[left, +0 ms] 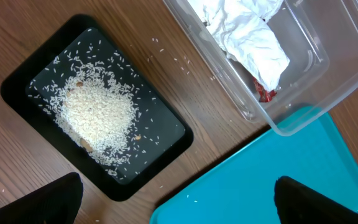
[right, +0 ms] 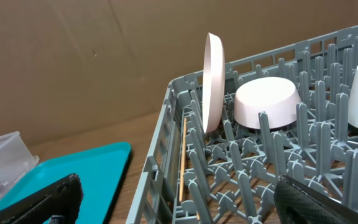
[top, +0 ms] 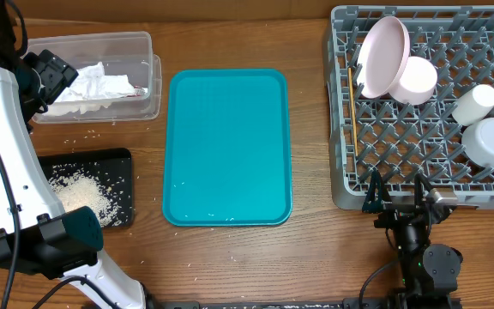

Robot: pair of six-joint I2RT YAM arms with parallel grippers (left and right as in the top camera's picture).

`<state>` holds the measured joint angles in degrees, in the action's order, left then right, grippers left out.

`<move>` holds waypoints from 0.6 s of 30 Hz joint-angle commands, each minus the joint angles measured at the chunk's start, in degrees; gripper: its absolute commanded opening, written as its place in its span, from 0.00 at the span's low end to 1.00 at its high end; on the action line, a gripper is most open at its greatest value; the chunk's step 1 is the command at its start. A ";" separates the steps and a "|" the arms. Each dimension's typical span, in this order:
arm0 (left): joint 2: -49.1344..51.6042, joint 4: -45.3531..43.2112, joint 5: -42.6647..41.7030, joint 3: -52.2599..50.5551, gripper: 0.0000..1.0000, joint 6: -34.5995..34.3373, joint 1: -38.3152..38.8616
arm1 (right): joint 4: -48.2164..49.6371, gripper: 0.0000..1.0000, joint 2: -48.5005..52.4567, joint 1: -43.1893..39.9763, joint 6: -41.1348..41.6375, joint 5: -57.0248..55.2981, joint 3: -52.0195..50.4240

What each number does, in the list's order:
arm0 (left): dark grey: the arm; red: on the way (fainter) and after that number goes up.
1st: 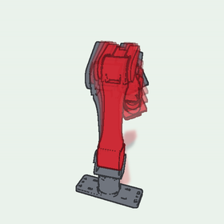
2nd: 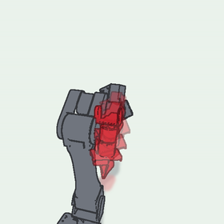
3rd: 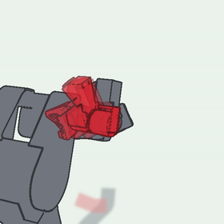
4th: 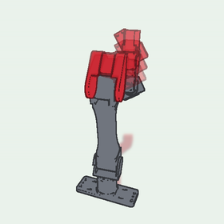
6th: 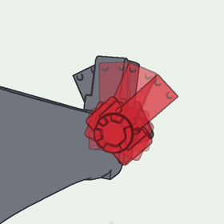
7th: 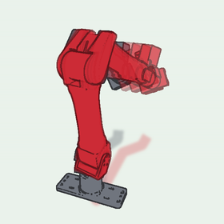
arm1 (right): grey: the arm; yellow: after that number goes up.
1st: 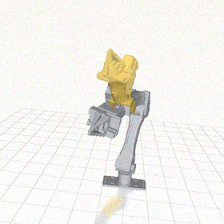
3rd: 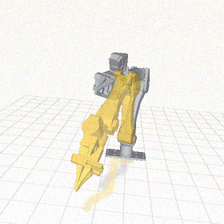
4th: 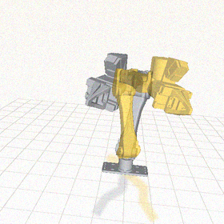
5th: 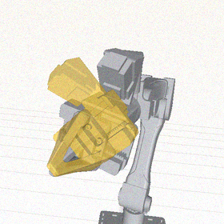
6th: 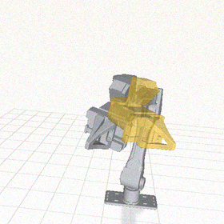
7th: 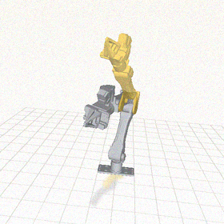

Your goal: Sort waste into correct bins and load items into the dishwasher

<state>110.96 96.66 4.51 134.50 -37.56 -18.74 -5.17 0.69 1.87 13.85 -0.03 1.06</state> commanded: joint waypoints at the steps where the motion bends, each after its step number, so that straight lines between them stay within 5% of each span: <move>1: 0.42 0.09 -0.07 -0.13 1.00 0.07 0.50 | 0.31 1.00 -0.52 -0.22 -0.42 -0.09 -0.59; 4: 0.42 0.11 -0.09 -0.15 1.00 0.07 0.50 | 0.31 1.00 -0.46 -0.24 -3.21 -0.35 -0.59; 8: 0.42 0.09 -0.09 -0.13 1.00 0.07 0.50 | 0.31 1.00 -0.46 -0.24 -19.21 -0.33 -0.59; 18: 0.42 0.09 -0.09 -0.13 1.00 0.07 0.50 | 0.33 1.00 -0.46 -0.24 -19.26 -0.28 -0.59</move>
<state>110.96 96.66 4.51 134.50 -37.54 -18.74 -5.17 0.69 1.87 -3.77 -0.03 1.06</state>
